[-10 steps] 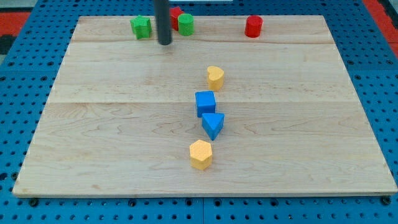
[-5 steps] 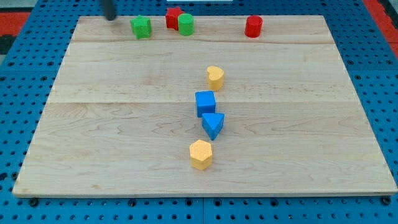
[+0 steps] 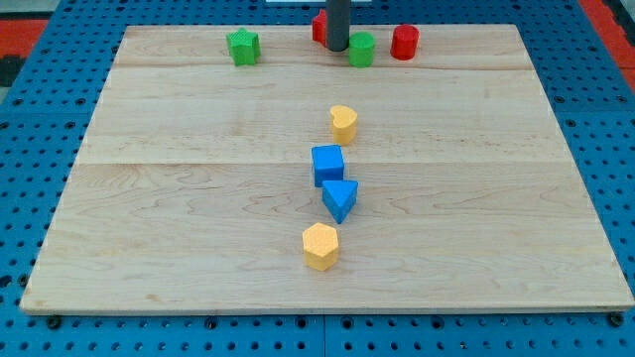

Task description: Move the green circle diagonally bottom left to the red star

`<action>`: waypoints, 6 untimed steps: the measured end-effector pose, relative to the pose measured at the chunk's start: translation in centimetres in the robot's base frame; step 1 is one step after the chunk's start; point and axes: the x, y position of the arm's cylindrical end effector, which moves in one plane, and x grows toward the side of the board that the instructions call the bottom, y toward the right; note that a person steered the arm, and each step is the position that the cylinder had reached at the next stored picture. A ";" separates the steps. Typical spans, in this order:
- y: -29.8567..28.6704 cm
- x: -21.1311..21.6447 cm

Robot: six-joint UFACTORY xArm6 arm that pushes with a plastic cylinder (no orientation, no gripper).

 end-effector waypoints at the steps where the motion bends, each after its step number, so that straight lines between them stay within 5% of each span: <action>1: 0.1 -1.7; 2: 4.2 -1.9; 3: 6.7 3.8; 4: 1.7 7.3; 6: -7.6 3.0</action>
